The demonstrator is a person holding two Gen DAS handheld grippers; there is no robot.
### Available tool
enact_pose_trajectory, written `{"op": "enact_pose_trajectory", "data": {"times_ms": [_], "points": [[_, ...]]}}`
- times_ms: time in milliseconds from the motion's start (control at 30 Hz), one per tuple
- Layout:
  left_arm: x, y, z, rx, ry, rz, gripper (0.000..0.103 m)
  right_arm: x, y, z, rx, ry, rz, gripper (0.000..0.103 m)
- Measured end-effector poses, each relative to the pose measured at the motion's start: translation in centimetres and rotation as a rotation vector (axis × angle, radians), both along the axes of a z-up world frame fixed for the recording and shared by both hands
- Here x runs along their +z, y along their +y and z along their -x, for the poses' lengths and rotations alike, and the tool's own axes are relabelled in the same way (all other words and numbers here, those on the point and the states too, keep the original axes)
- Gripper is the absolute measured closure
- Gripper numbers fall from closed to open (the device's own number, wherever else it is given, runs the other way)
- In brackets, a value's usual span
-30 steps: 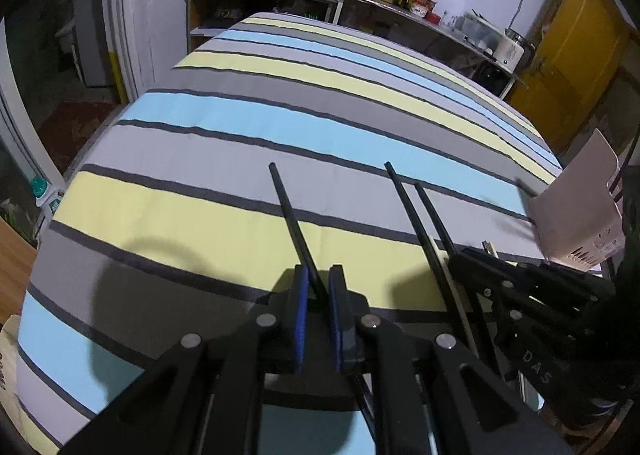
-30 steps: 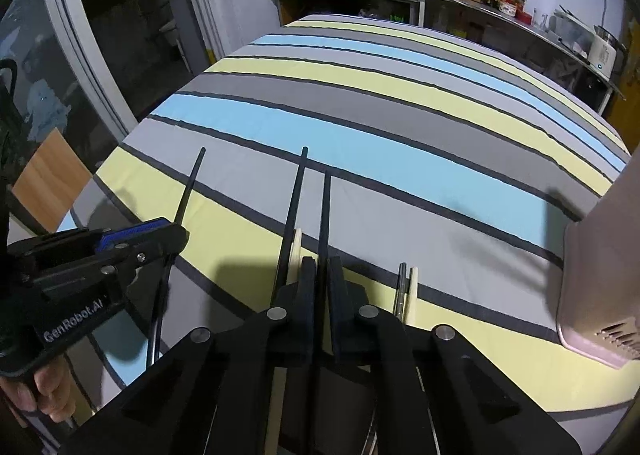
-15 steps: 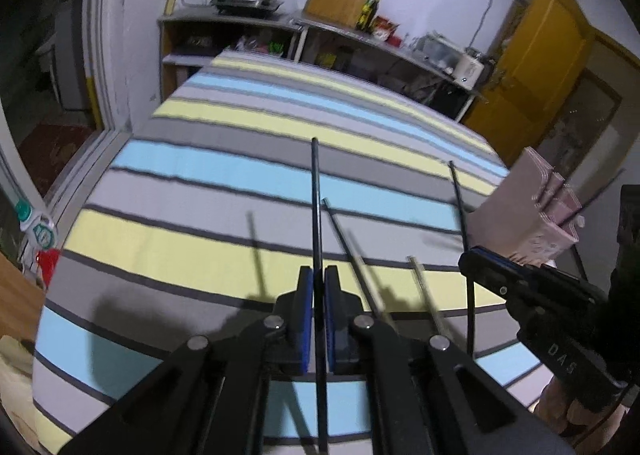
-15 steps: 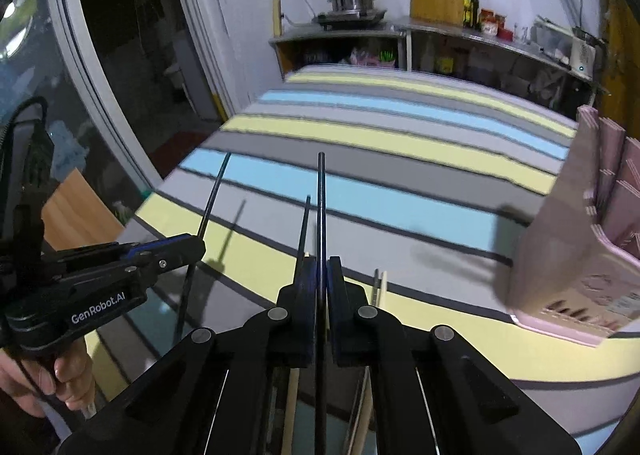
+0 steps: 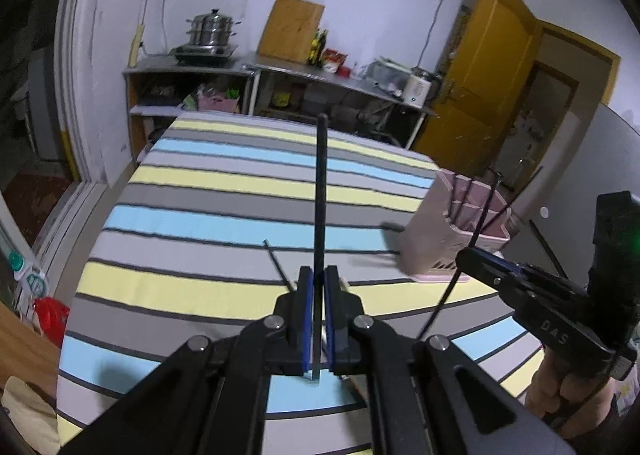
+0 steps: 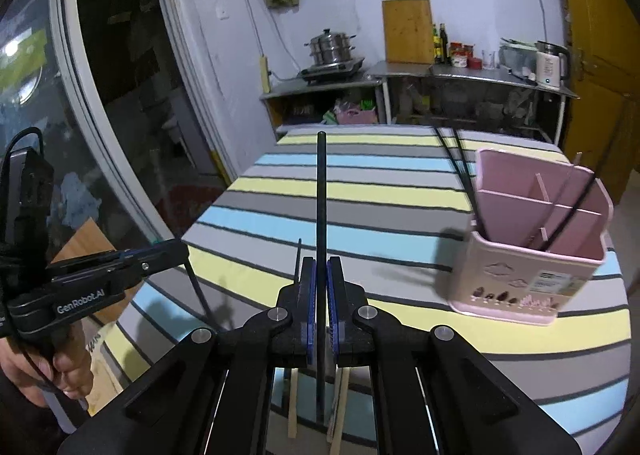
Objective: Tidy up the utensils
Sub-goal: 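Lift both held chopsticks and carry them over the pink basket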
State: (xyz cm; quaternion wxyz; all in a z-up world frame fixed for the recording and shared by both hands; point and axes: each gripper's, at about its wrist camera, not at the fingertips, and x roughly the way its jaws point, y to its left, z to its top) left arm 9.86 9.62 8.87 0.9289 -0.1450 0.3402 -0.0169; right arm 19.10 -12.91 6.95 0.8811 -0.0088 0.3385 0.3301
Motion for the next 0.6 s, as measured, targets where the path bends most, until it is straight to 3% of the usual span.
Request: {"op": "enact_pose_trajectory", "data": {"times_ms": [333, 600], "points": [[3.3, -1.9, -0.5, -0.057, -0.055, -0.006, 0.097, 3.5, -4.7, 0.9, -0.089, -0.073, -0.069, 0.098], [2.4, -4.7, -2.2, -0.140, -0.014, 0.021, 0.097, 3.4, -7.7, 1.2, -0.167, -0.066, -0.078, 0.098]]}}
